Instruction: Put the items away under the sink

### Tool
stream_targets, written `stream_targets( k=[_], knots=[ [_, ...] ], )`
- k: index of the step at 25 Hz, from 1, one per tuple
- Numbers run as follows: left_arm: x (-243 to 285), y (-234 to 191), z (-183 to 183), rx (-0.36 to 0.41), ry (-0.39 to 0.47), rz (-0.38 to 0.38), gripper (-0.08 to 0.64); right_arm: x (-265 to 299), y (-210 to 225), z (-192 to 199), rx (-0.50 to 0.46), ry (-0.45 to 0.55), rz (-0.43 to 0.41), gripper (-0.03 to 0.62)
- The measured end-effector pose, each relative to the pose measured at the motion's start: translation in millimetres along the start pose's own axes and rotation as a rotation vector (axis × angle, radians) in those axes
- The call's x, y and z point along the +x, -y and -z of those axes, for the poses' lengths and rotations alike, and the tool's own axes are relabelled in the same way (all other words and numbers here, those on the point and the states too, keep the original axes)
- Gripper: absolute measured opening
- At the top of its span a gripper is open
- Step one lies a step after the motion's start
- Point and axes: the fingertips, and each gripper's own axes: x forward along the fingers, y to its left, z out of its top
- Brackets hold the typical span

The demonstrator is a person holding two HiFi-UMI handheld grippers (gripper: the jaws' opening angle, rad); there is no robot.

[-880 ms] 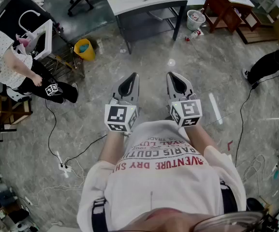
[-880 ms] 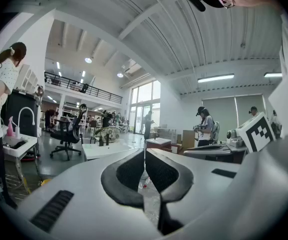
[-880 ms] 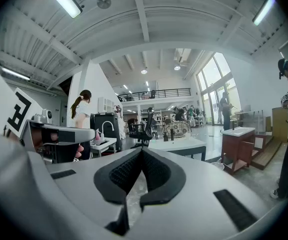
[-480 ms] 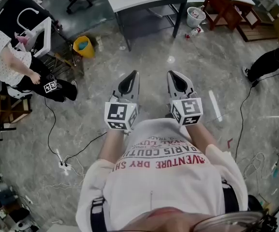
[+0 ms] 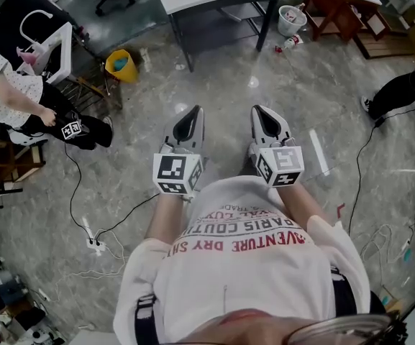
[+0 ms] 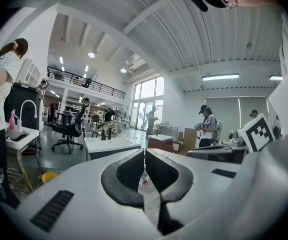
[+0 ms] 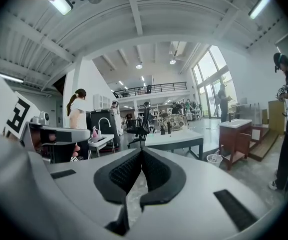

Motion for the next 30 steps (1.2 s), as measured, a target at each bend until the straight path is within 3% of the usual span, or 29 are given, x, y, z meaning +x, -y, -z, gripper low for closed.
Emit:
stream_targets(
  k=[11,21,25,30],
  knots=[
    [77.8,-21.5,4.6,-0.003,-0.022,-0.136,0.028,83.7,68.5,1.8,0.037,-0.019,-0.076,0.026],
    [222.4,-31.9,-30.2,-0.024,0.005,-0.208,0.028,186.6,182.6,-47.4,0.039,-0.006,-0.133,0.026],
    [279.0,-25.1,-32.4,-0.050,0.000,-0.210,0.028,212.6,228.8,-54.2,0.048,-0.017,-0.136,0.026],
    [335.7,-12.5,-34.9,-0.042,-0.029,-0.144,0.028,242.6,262.1,-59.4,0.094,-0.018,-0.115,0.026]
  ],
)
